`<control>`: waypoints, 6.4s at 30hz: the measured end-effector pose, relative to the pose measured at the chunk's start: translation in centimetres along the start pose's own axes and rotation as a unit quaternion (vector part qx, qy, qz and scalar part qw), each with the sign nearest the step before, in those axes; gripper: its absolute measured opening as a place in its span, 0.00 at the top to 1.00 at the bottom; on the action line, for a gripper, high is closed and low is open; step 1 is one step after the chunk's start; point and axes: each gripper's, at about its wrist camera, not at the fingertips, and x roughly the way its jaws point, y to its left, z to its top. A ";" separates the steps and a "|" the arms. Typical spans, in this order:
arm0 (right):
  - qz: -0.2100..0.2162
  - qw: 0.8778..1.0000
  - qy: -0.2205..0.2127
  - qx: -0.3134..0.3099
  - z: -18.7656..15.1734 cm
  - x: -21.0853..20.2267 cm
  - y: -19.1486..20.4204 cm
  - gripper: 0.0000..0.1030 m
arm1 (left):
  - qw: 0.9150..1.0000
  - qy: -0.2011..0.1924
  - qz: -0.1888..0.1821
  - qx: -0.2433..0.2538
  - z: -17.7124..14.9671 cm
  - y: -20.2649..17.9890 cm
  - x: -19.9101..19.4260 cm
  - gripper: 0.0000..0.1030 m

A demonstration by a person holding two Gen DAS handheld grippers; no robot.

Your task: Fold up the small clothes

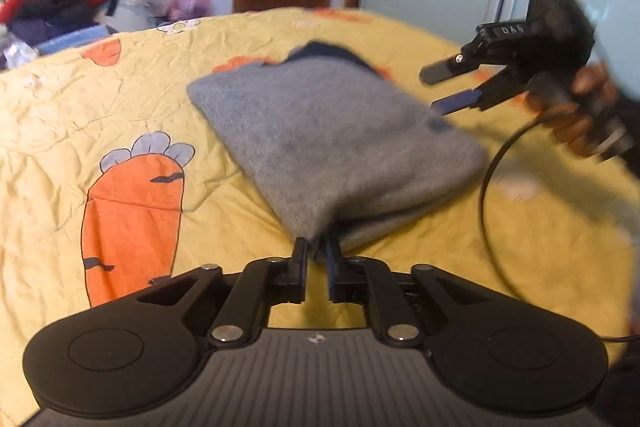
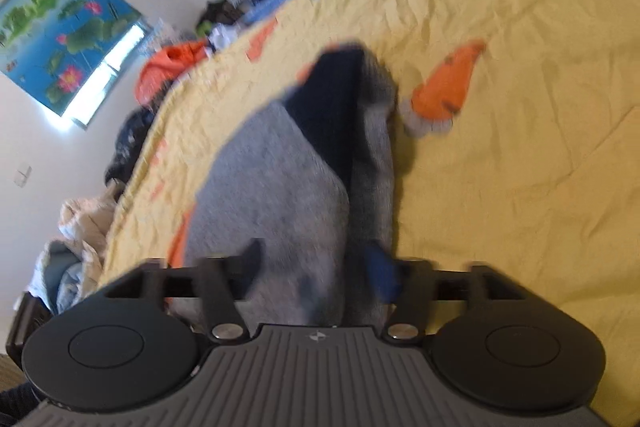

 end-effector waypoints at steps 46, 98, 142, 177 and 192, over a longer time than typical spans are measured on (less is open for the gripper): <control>0.056 0.994 0.090 -0.016 -1.3 12.7 7.3 0.33 | 0.940 -0.041 0.015 -0.339 -0.9 15.2 -0.1 0.25; -0.030 0.978 -0.074 -0.195 5.8 19.8 19.3 0.34 | 0.984 0.004 0.140 -0.113 2.4 6.9 5.0 0.01; 0.073 0.996 -0.015 0.039 3.2 13.3 9.7 0.21 | 0.970 -0.087 0.218 -0.071 3.3 11.2 1.7 0.00; -0.056 0.971 0.028 -0.229 -9.1 13.4 14.9 0.15 | 0.931 -0.028 0.365 0.002 -5.4 3.6 -0.4 1.00; -0.036 0.995 0.042 -0.082 -6.2 11.6 12.8 0.14 | 0.938 -0.028 0.344 -0.020 -4.2 2.9 -1.4 0.39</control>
